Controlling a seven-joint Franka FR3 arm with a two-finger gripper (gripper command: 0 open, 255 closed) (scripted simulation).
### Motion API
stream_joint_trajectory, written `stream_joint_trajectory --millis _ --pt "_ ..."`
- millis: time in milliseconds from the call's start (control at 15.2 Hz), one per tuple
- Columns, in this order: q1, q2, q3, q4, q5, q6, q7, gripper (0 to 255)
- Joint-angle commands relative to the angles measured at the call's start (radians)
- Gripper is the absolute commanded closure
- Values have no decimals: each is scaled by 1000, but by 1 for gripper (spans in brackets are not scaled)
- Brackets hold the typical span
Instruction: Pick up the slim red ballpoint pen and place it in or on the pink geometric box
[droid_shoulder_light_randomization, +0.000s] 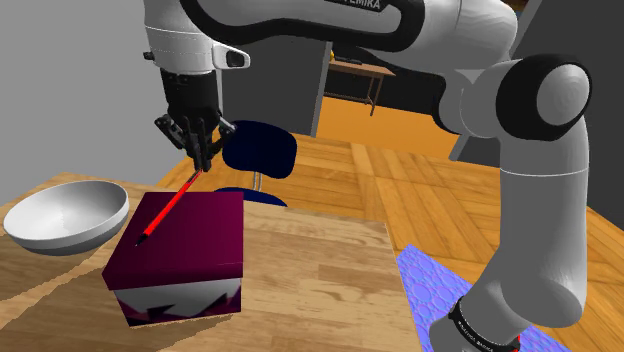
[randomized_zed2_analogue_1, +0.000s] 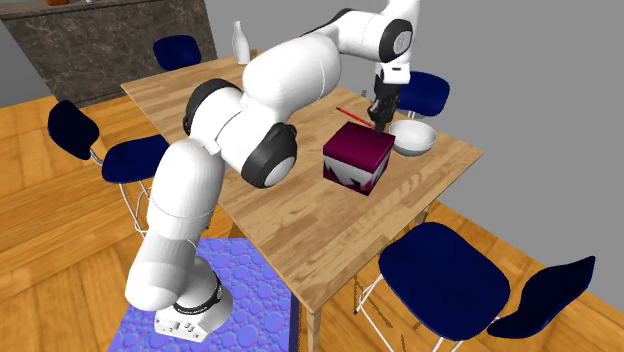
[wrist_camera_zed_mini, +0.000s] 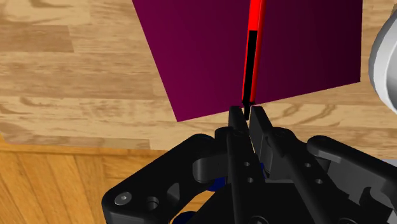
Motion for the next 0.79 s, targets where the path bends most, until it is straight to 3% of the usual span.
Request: stream_joint_trajectory --millis 0,726 --pt "-1 6 -2 -21 -4 25 6 255" --pt "-49 -5 -2 -198 -1 182 24 255"
